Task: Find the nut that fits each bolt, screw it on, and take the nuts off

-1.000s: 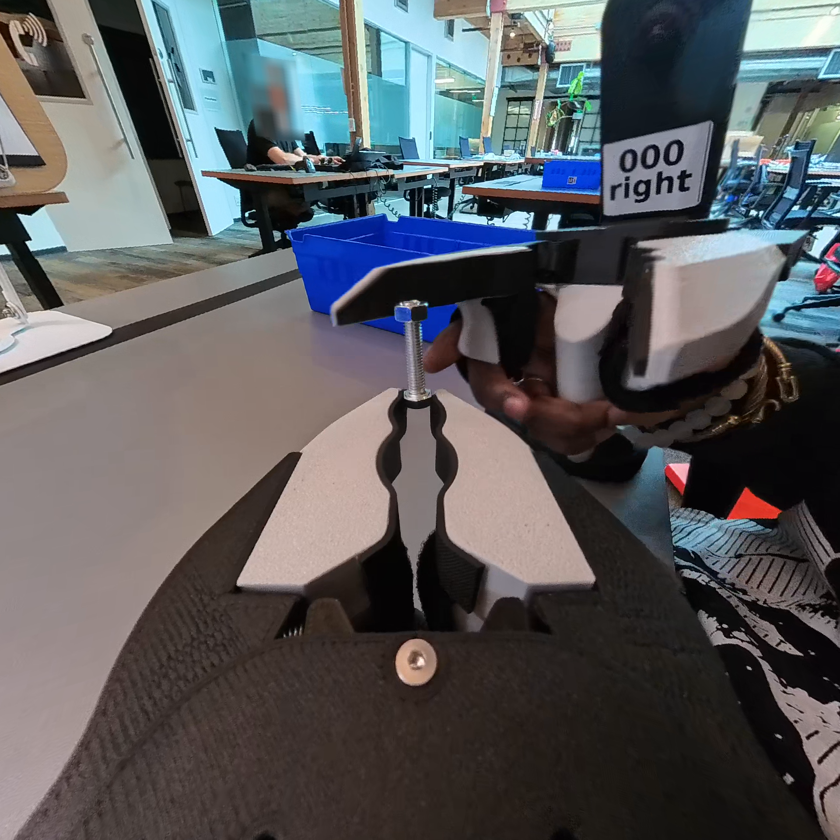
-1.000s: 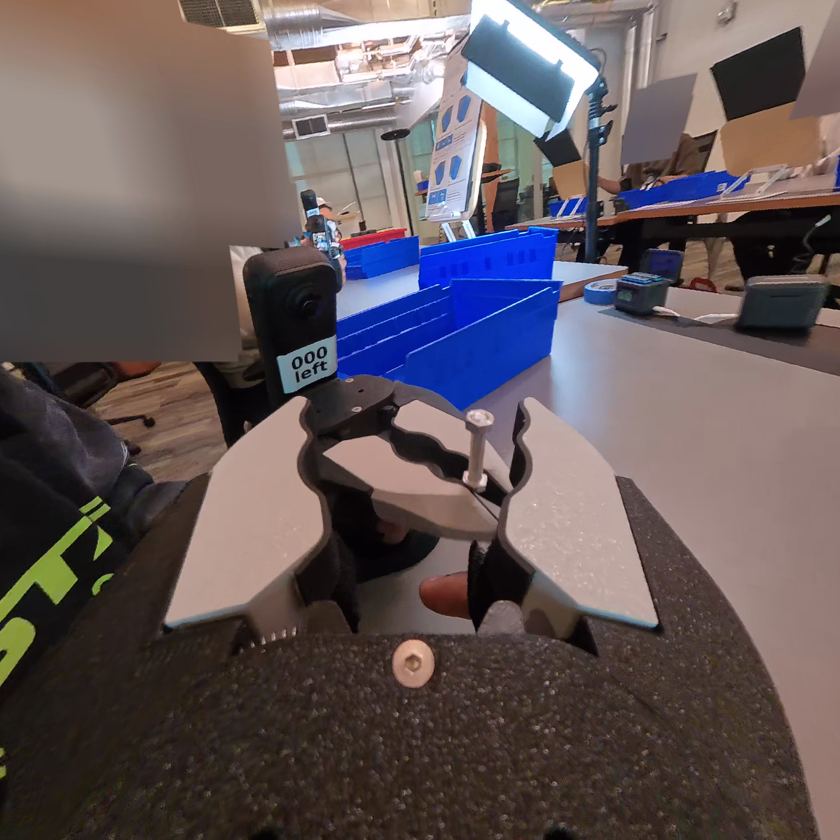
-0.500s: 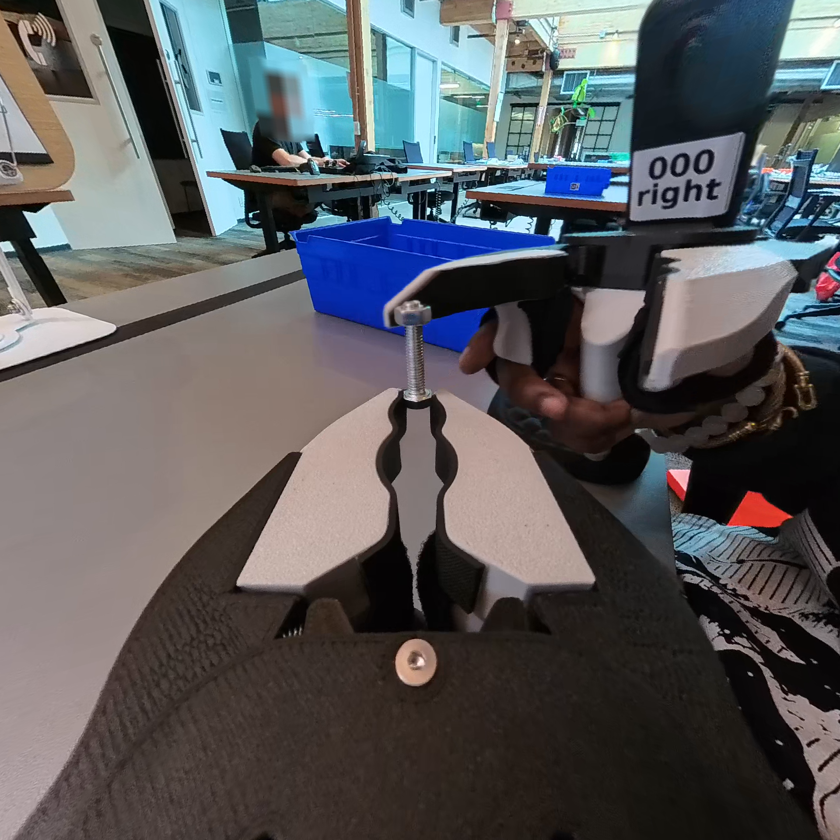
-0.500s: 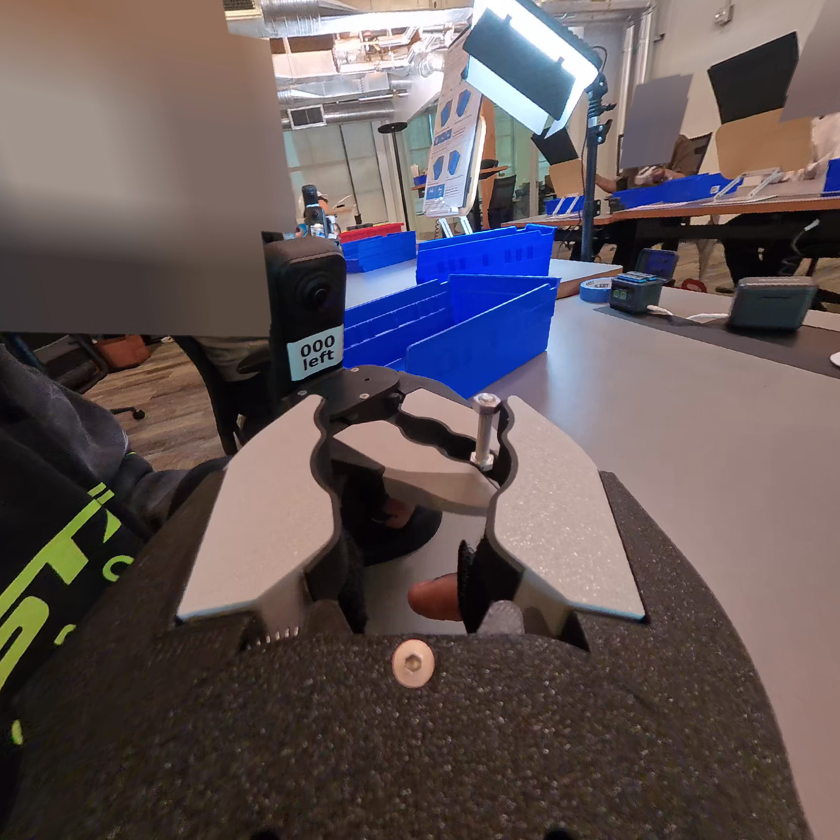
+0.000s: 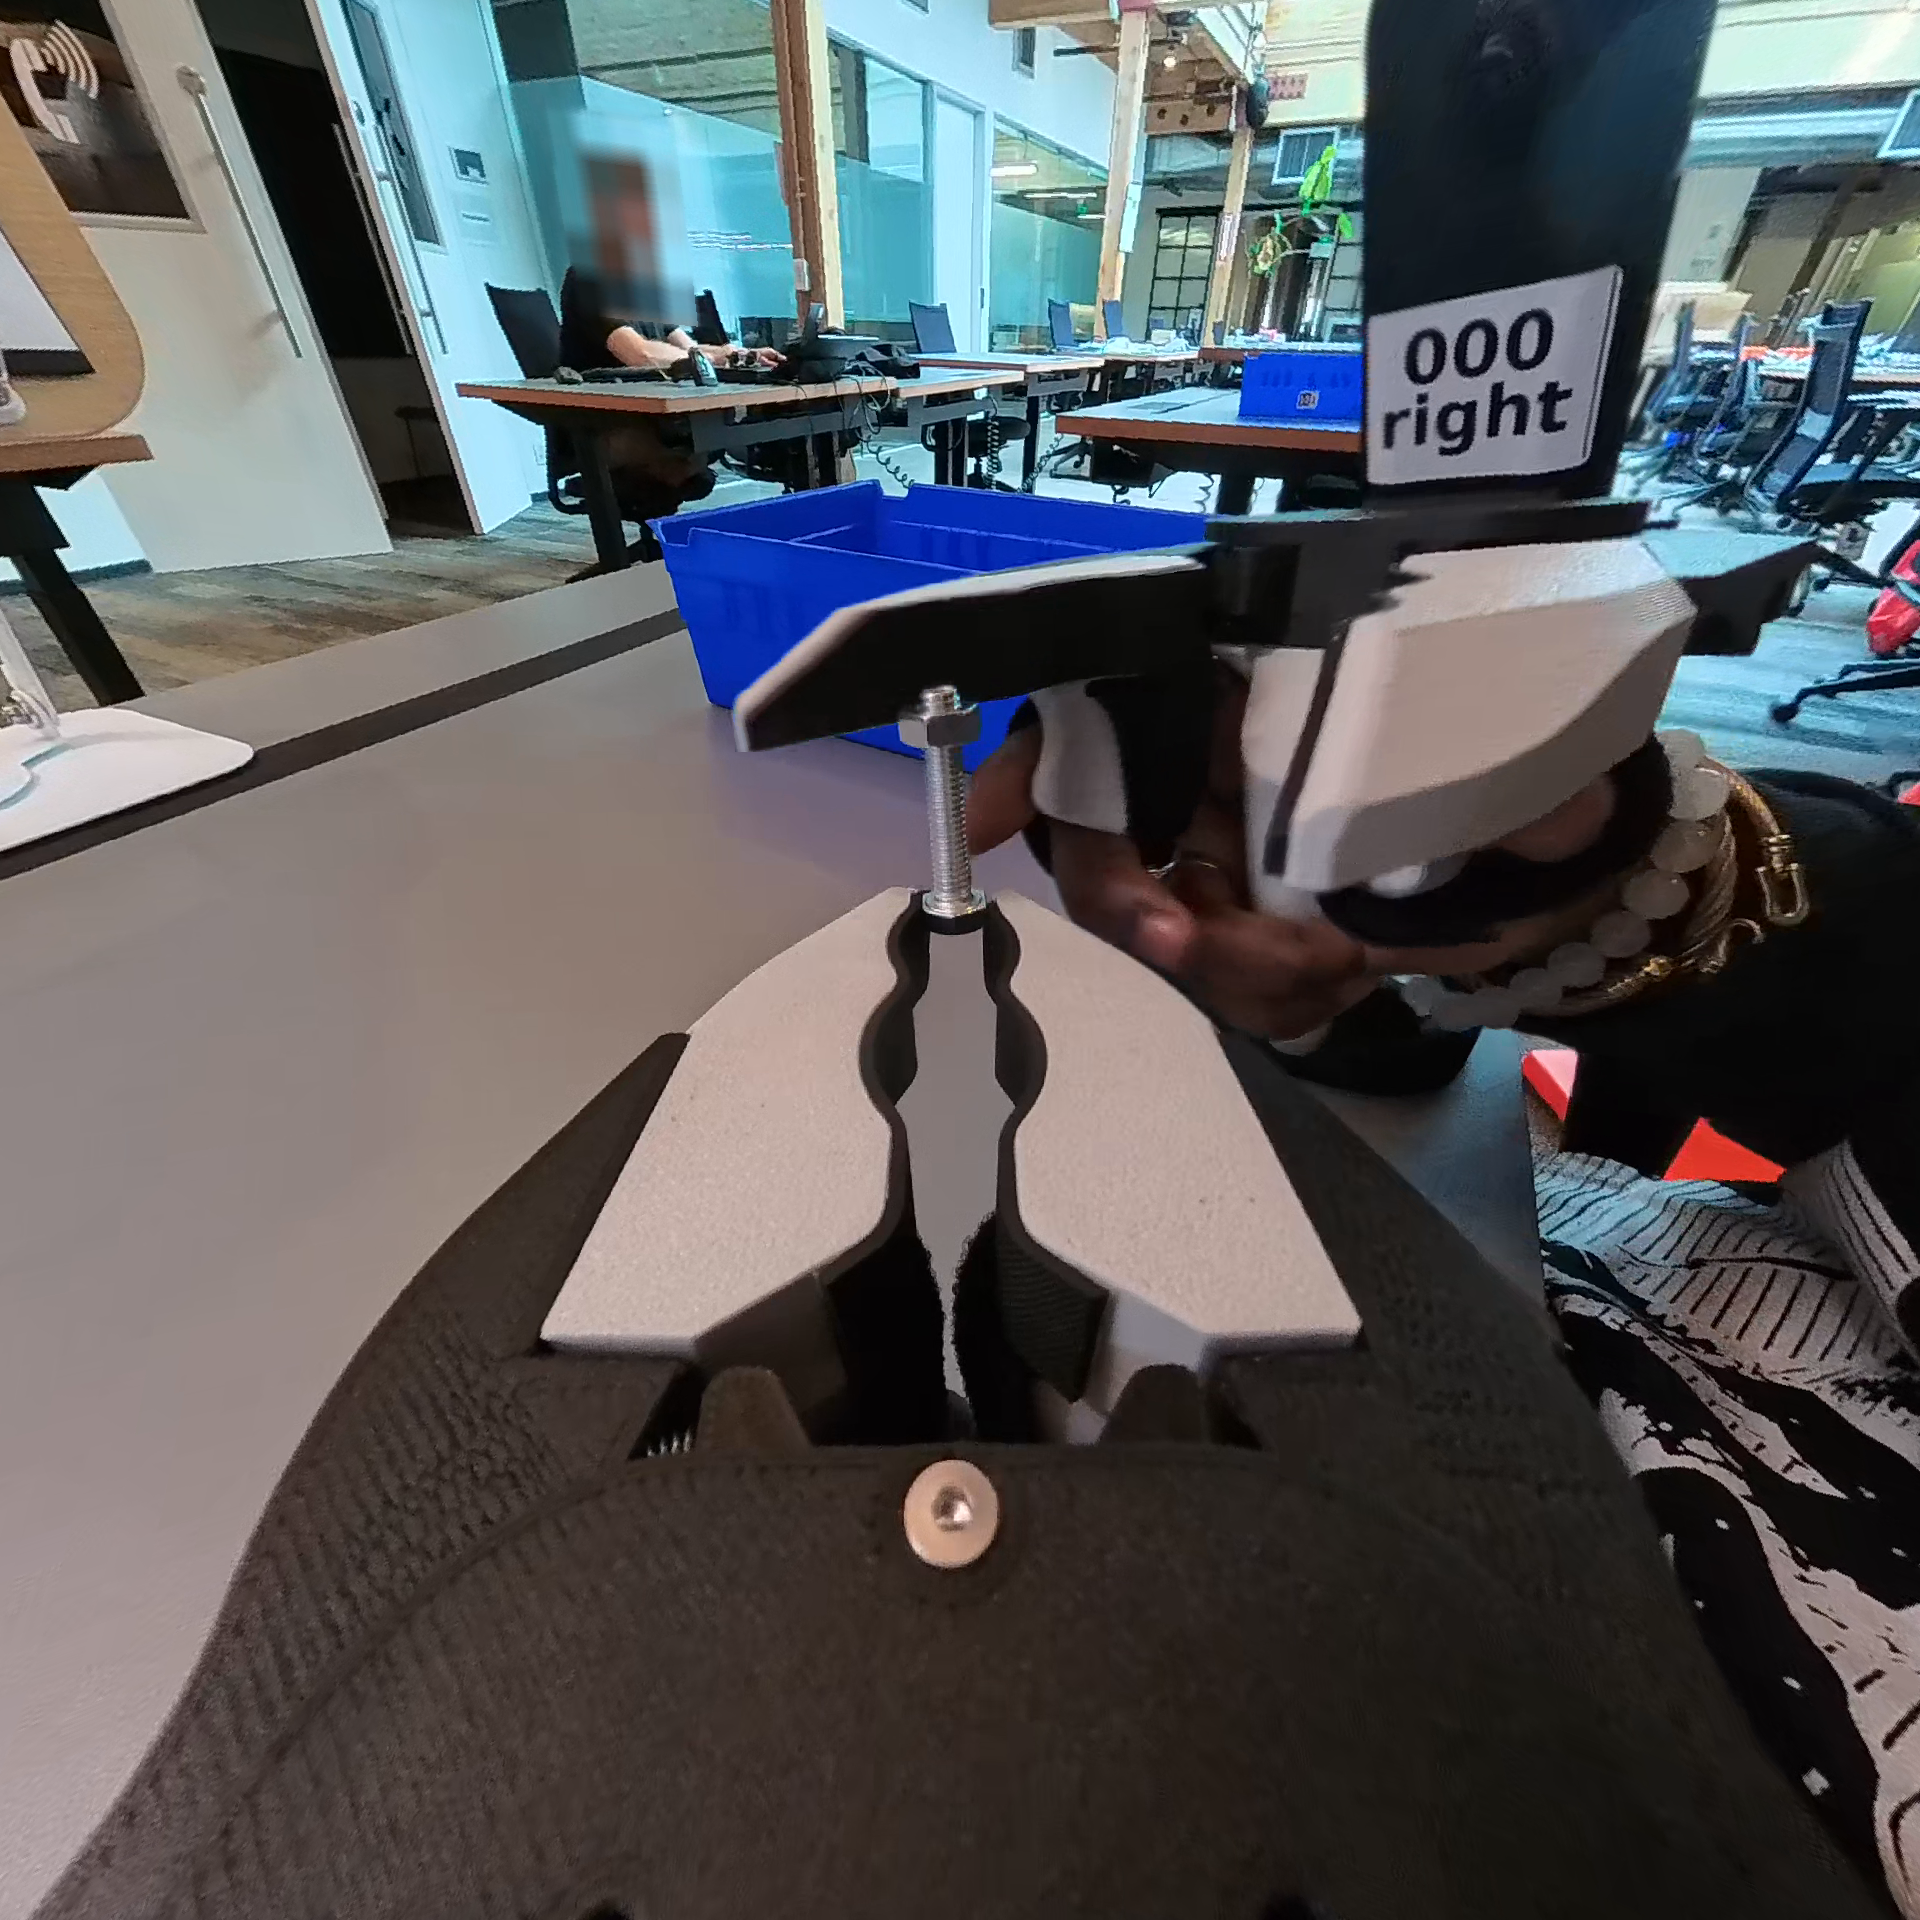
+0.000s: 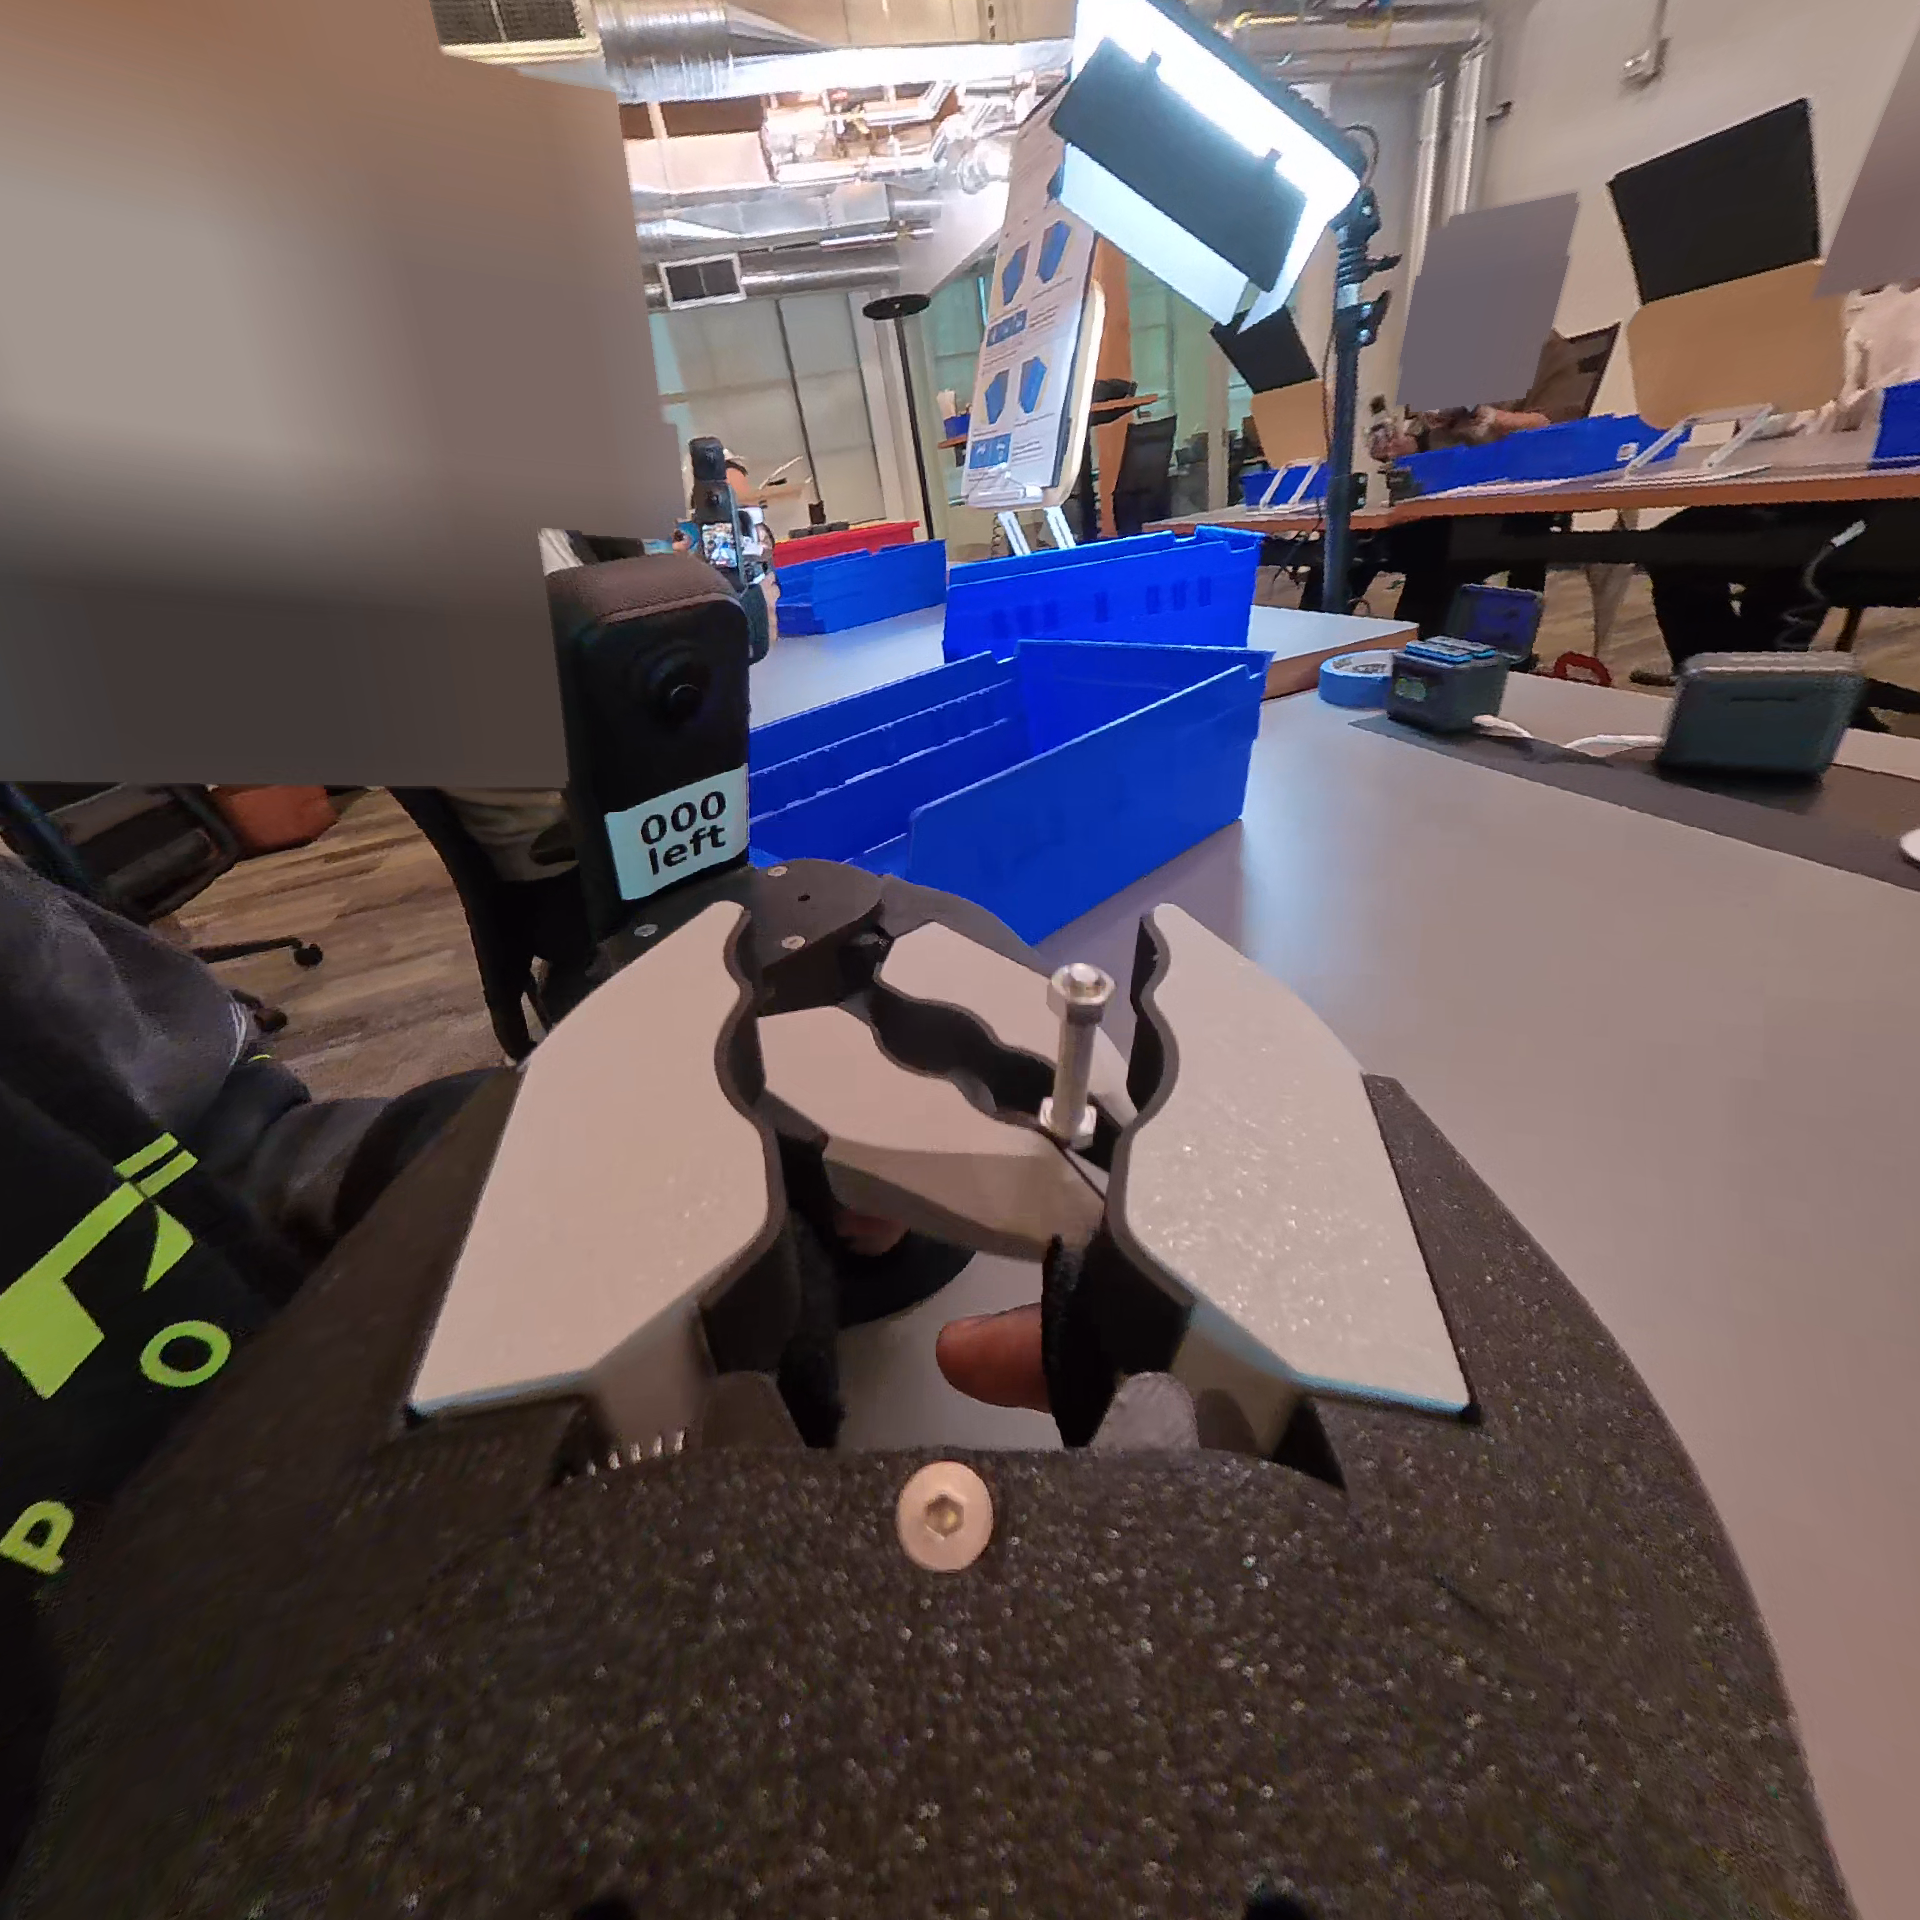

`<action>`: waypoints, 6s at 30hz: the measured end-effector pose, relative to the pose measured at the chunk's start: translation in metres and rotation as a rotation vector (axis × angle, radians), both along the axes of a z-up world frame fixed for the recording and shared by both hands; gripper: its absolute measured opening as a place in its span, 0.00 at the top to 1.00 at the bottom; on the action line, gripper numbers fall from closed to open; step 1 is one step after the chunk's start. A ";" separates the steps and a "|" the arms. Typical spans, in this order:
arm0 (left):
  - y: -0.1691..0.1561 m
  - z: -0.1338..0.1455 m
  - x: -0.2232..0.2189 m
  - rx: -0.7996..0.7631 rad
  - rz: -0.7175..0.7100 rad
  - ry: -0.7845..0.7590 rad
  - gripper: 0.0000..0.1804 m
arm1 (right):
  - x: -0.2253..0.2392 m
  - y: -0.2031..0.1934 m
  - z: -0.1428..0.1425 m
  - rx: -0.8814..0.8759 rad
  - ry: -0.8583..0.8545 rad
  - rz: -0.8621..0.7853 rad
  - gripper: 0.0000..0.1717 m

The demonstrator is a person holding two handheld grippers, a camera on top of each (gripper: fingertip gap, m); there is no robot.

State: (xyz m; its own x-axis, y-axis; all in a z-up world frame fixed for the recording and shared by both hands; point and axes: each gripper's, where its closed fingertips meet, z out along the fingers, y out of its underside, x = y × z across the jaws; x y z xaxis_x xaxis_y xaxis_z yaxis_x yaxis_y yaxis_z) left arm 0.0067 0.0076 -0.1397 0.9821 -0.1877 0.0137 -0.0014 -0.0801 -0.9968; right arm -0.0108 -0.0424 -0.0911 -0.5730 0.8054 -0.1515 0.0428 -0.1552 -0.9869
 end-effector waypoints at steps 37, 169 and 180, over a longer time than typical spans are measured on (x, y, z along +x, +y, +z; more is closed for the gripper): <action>0.000 0.001 -0.003 0.006 0.015 -0.015 0.94 | 0.002 0.002 -0.005 -0.007 -0.012 -0.001 0.65; 0.001 -0.002 -0.005 -0.014 0.035 -0.012 0.94 | 0.016 0.011 -0.018 0.017 -0.041 -0.059 0.69; 0.001 -0.002 -0.004 -0.015 0.033 -0.004 0.95 | -0.002 0.014 -0.017 -0.005 -0.047 -0.072 0.66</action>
